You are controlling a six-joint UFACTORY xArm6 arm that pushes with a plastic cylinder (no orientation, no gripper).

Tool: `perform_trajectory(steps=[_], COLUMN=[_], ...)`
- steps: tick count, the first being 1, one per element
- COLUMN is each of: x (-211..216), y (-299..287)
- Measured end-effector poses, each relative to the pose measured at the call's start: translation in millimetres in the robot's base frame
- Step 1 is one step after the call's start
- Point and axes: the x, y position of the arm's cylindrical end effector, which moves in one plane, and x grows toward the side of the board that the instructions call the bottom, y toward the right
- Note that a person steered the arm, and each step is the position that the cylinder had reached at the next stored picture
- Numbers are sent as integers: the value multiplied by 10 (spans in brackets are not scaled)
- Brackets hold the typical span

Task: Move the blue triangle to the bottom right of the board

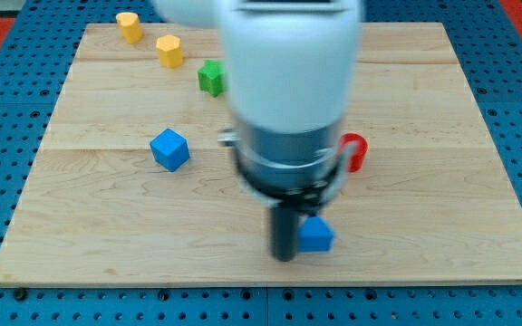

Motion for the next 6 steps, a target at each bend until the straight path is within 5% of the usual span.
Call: perform_trajectory(steps=[1, 2, 3, 4, 6], x=[17, 222, -3, -443, -175], y=[895, 476, -40, 154, 1808])
